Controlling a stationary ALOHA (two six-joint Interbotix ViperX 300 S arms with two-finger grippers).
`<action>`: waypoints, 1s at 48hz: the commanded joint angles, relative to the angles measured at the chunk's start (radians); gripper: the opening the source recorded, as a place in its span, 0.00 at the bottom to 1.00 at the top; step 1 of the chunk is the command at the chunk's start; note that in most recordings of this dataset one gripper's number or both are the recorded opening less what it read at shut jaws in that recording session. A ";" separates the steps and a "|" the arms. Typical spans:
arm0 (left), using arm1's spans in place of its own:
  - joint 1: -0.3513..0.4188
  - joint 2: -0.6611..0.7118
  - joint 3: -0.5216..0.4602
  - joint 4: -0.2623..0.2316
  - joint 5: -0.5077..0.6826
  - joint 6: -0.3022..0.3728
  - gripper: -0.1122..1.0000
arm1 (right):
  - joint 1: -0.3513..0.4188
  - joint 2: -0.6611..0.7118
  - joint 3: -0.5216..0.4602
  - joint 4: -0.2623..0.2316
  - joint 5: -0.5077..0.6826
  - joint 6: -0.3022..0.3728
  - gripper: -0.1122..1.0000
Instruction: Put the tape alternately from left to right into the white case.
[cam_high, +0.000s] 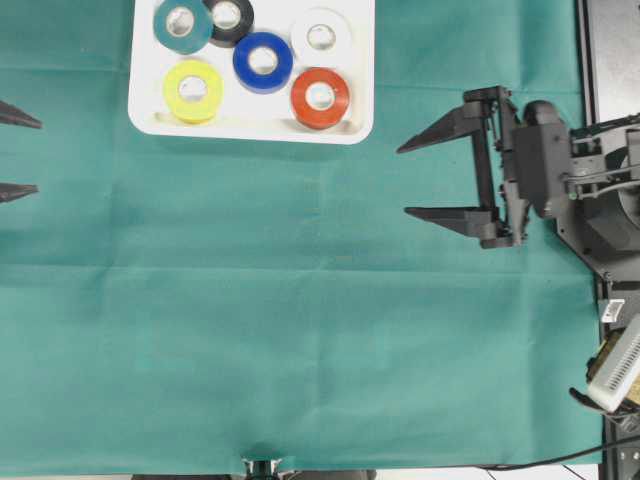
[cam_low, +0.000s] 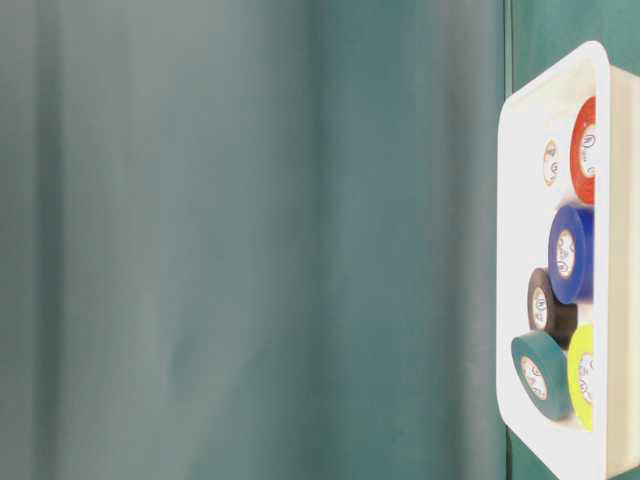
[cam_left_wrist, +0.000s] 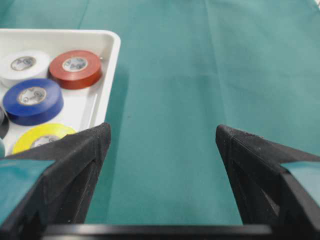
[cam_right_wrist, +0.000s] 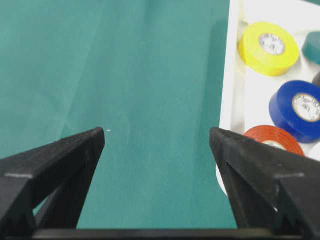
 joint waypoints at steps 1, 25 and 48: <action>0.002 0.005 -0.011 0.002 -0.005 0.002 0.92 | -0.002 -0.037 0.011 0.002 -0.015 0.002 0.78; 0.003 0.005 -0.008 0.002 -0.005 0.002 0.92 | -0.058 -0.258 0.129 0.015 -0.015 0.003 0.78; 0.020 0.005 -0.005 0.002 -0.005 0.002 0.92 | -0.103 -0.394 0.204 0.015 -0.025 0.005 0.78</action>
